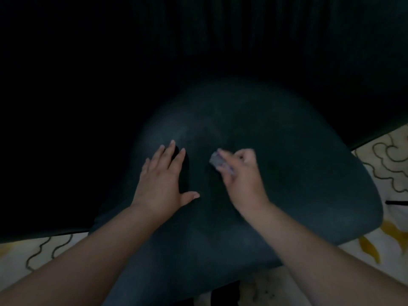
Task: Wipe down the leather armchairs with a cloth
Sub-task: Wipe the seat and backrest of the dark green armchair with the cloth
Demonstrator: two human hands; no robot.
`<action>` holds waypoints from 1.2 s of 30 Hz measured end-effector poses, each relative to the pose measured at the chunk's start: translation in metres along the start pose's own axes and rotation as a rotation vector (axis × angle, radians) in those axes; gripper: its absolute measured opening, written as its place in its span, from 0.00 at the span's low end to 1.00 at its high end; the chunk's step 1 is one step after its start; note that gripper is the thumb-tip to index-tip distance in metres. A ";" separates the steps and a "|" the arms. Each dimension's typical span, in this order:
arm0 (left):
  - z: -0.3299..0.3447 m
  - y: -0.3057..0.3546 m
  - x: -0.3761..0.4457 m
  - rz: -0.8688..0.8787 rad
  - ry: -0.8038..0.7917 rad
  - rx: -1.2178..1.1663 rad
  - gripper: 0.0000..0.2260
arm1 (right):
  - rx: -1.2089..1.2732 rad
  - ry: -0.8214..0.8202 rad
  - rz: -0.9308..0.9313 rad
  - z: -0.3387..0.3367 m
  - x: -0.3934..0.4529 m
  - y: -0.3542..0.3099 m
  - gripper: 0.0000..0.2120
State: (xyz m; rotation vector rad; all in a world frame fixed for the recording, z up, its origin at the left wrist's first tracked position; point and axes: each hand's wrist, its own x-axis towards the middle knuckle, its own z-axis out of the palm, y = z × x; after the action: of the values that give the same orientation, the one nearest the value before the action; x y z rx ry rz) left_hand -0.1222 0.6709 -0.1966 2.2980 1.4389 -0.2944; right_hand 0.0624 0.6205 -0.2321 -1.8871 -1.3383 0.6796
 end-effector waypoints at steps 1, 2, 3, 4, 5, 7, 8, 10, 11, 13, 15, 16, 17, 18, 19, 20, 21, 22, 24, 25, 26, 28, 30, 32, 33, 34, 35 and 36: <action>-0.003 -0.003 0.003 -0.005 0.014 -0.001 0.48 | -0.024 0.082 0.095 -0.010 0.020 -0.005 0.14; -0.006 -0.007 0.006 -0.015 0.030 0.000 0.48 | 0.137 0.209 0.223 -0.019 0.040 -0.007 0.15; -0.009 -0.011 0.010 -0.028 0.042 0.007 0.48 | 0.217 0.341 0.179 -0.026 0.053 0.004 0.12; -0.012 -0.017 0.014 -0.042 0.051 0.017 0.48 | 0.286 0.396 0.271 -0.033 0.067 0.005 0.12; -0.015 -0.022 0.019 -0.058 0.057 0.026 0.49 | 0.351 0.367 0.268 -0.035 0.071 0.003 0.13; -0.020 -0.029 0.030 -0.093 0.066 0.022 0.49 | 0.296 0.244 0.250 -0.010 0.076 -0.002 0.12; -0.021 -0.032 0.034 -0.106 0.070 0.011 0.49 | 0.214 0.176 0.195 0.002 0.076 -0.008 0.09; -0.023 -0.035 0.042 -0.118 0.084 -0.018 0.50 | 0.017 -0.018 -0.015 0.016 0.076 -0.016 0.06; -0.023 -0.037 0.044 -0.117 0.088 -0.034 0.50 | -0.010 0.018 -0.054 0.016 0.087 -0.011 0.07; -0.023 -0.041 0.048 -0.113 0.080 -0.058 0.50 | 0.070 0.268 0.024 -0.003 0.123 -0.007 0.04; -0.022 -0.044 0.050 -0.112 0.052 -0.071 0.51 | 0.197 0.448 0.194 -0.027 0.153 -0.001 0.10; -0.021 -0.046 0.050 -0.113 0.041 -0.074 0.51 | 0.223 0.455 0.249 -0.027 0.163 0.003 0.11; -0.020 -0.046 0.050 -0.111 0.039 -0.077 0.51 | 0.155 0.399 0.266 -0.024 0.169 0.004 0.10; -0.019 -0.046 0.050 -0.108 0.041 -0.079 0.51 | 0.008 0.280 0.228 -0.013 0.169 0.000 0.07; -0.019 -0.046 0.050 -0.110 0.043 -0.080 0.50 | -0.121 0.129 0.138 0.001 0.163 -0.005 0.09; -0.020 -0.045 0.050 -0.112 0.040 -0.078 0.50 | -0.202 0.024 0.076 0.017 0.153 -0.012 0.12; -0.021 -0.045 0.050 -0.113 0.032 -0.075 0.50 | -0.256 -0.064 -0.003 0.032 0.142 -0.019 0.15; -0.023 -0.044 0.049 -0.113 0.020 -0.071 0.50 | -0.224 -0.141 -0.024 0.041 0.131 -0.027 0.17; -0.030 -0.043 0.044 -0.108 0.001 -0.049 0.48 | -0.095 -0.201 -0.028 0.048 0.117 -0.041 0.18; -0.035 -0.042 0.040 -0.102 -0.002 -0.042 0.46 | -0.074 -0.210 -0.022 0.044 0.111 -0.044 0.18; -0.041 -0.041 0.035 -0.098 0.005 -0.045 0.44 | -0.052 -0.195 -0.007 0.036 0.106 -0.047 0.18; -0.058 -0.039 0.024 -0.096 0.047 -0.068 0.38 | 0.013 -0.115 0.079 0.018 0.098 -0.056 0.18; -0.082 -0.036 0.011 -0.077 0.086 -0.080 0.33 | 0.121 -0.057 0.207 -0.003 0.092 -0.073 0.18; -0.110 -0.032 -0.003 -0.044 0.114 -0.067 0.30 | 0.237 -0.042 0.329 -0.017 0.088 -0.094 0.18; -0.126 -0.030 -0.011 -0.035 0.129 -0.066 0.29 | 0.273 -0.046 0.353 -0.023 0.086 -0.106 0.18; -0.141 -0.028 -0.020 -0.033 0.147 -0.068 0.27 | 0.306 -0.051 0.359 -0.028 0.084 -0.118 0.17; -0.157 -0.026 -0.029 -0.035 0.169 -0.073 0.26 | 0.338 -0.050 0.353 -0.031 0.081 -0.131 0.17; -0.173 -0.024 -0.039 -0.038 0.197 -0.079 0.25 | 0.359 -0.054 0.351 -0.033 0.078 -0.143 0.17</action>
State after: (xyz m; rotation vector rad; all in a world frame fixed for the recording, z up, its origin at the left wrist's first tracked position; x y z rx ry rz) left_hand -0.1673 0.7259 -0.0328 2.2906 1.5599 -0.0208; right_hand 0.0310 0.7162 -0.0992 -1.8268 -0.8481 1.0764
